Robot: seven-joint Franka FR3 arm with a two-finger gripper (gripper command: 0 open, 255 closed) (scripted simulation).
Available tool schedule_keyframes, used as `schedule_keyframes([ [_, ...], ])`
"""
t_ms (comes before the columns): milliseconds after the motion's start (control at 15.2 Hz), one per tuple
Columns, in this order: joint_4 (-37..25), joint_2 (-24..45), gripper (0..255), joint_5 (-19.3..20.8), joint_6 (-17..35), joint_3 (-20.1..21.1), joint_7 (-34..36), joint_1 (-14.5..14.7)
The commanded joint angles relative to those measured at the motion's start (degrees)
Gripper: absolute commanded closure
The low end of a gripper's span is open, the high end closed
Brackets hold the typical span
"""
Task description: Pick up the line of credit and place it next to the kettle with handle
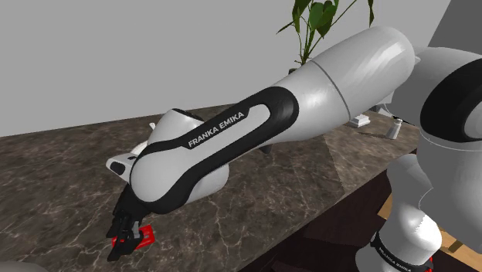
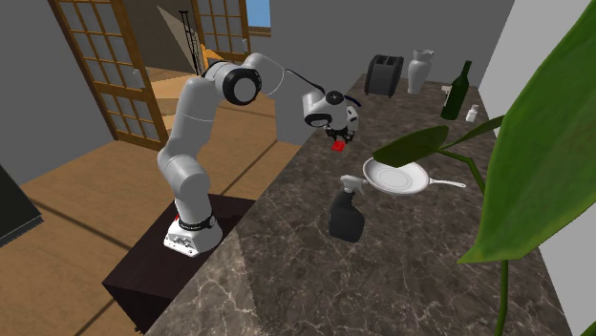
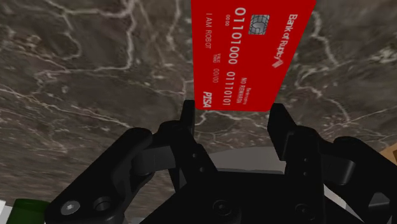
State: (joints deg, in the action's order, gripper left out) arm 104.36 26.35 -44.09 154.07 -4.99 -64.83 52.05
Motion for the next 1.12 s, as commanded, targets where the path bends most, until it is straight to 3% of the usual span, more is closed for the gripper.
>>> schedule_keyframes([
  [0, 0.0, 0.0, 0, 0.0, 0.0, 0.0, 0.0, 0.0],
  [330, 0.0, 0.0, 0, 0.0, 0.0, 0.0, 0.0, 0.0],
  [594, 4.7, -7.2, 0, 2.4, -2.8, -1.8, 1.4, 0.2],
  [1056, 4.7, -7.2, 0, 2.4, -2.8, -1.8, 1.5, 0.2],
])
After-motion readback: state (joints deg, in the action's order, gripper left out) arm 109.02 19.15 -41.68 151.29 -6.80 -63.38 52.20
